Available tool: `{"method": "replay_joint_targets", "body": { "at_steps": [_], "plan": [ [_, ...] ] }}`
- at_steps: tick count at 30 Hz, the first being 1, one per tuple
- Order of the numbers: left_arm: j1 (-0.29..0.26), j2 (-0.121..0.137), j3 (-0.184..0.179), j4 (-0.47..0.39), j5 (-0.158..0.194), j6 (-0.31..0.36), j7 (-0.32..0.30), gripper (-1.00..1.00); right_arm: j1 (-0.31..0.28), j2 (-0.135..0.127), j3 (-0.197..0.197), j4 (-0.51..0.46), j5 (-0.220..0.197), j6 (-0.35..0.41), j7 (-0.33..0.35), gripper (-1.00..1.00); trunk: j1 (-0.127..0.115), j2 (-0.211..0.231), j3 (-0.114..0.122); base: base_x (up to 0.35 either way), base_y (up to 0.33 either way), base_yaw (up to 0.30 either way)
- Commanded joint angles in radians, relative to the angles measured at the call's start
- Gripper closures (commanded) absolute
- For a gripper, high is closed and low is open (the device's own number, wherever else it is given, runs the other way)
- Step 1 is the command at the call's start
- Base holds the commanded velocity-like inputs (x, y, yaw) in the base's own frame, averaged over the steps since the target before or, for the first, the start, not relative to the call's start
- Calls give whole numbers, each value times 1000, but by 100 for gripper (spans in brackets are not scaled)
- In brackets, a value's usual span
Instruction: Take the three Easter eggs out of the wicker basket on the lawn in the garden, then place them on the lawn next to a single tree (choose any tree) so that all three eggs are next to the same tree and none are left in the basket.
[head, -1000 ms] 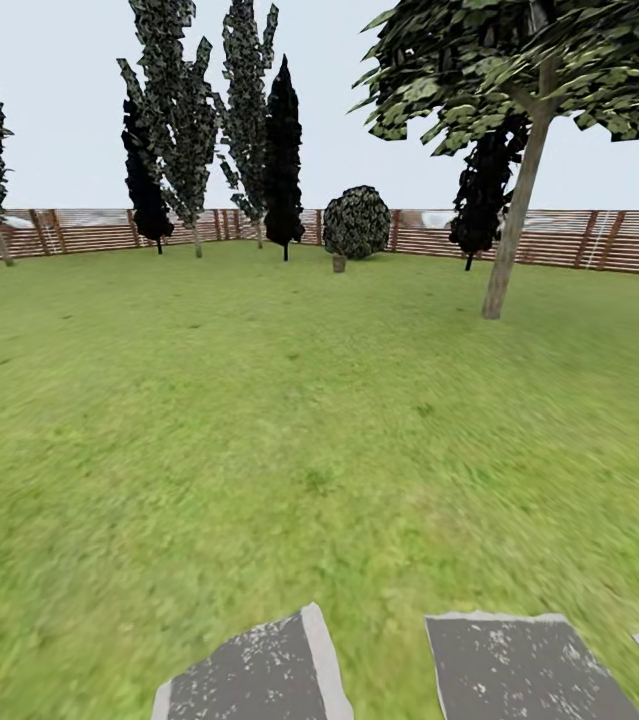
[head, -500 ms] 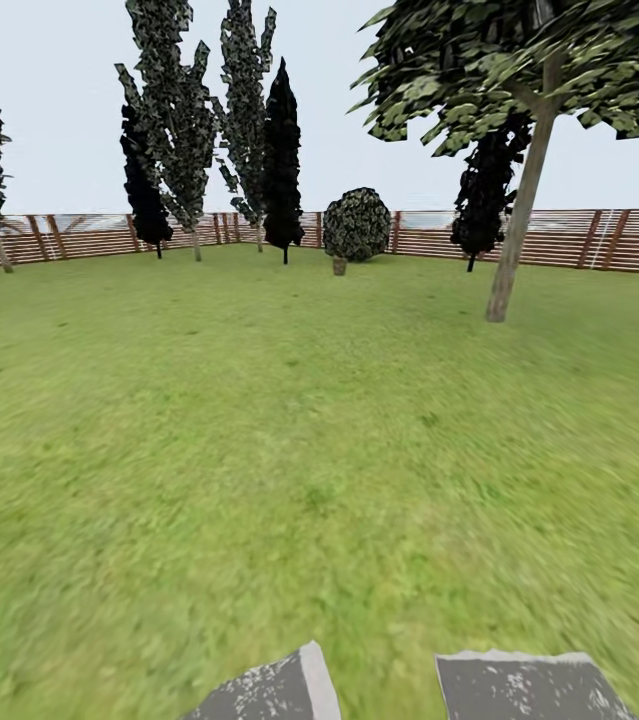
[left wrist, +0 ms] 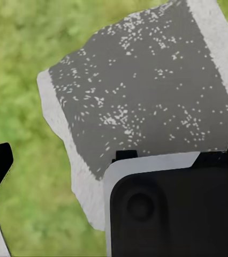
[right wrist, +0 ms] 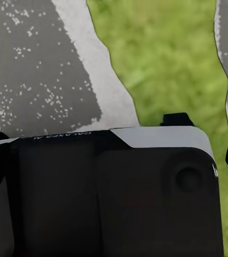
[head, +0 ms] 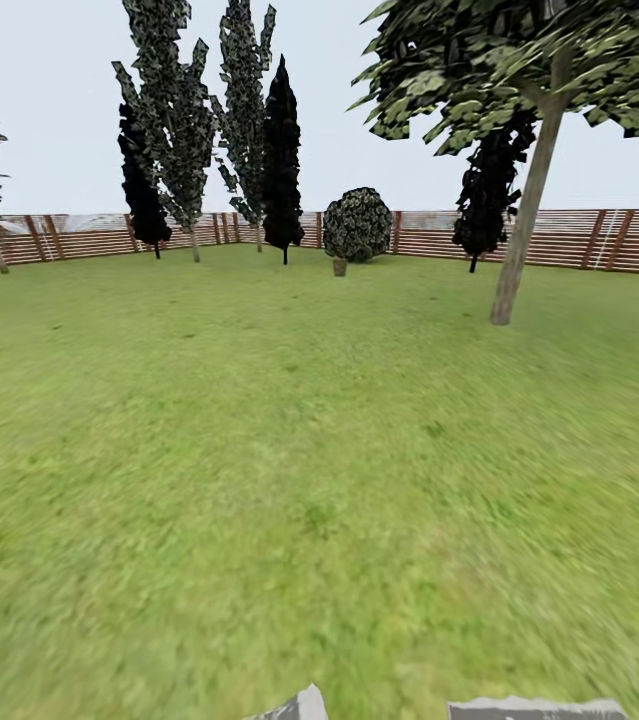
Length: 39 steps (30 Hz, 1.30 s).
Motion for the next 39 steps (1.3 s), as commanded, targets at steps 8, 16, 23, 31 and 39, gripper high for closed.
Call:
{"method": "replay_joint_targets", "body": {
  "at_steps": [8, 16, 23, 31, 39],
  "plan": [
    [-1, 0, -4, 1, 0, -3, 1, -100, 0, 1, -4, -2, 0, 6, 1, -100, 1, -1, -1, 336, 0, 0],
    [-1, 0, -4, 1, 0, -3, 2, -100, 0, 1, -4, -2, 0, 6, 1, -100, 1, -1, -1, 337, 0, 0],
    [-1, 0, -4, 1, 0, -3, 2, -100, 0, 1, -4, -2, 0, 6, 1, -100, 1, -1, -1, 337, 0, 0],
    [-1, 0, -4, 1, 1, -3, 2, -100, 0, 1, -5, -2, 0, 6, 1, -100, 1, -1, -1, 337, 0, 19],
    [-1, 0, -4, 1, 0, -3, 2, -100, 0, 1, -5, -2, 0, 6, 0, -100, 1, -1, -1, 337, 0, 141]
  ]
}}
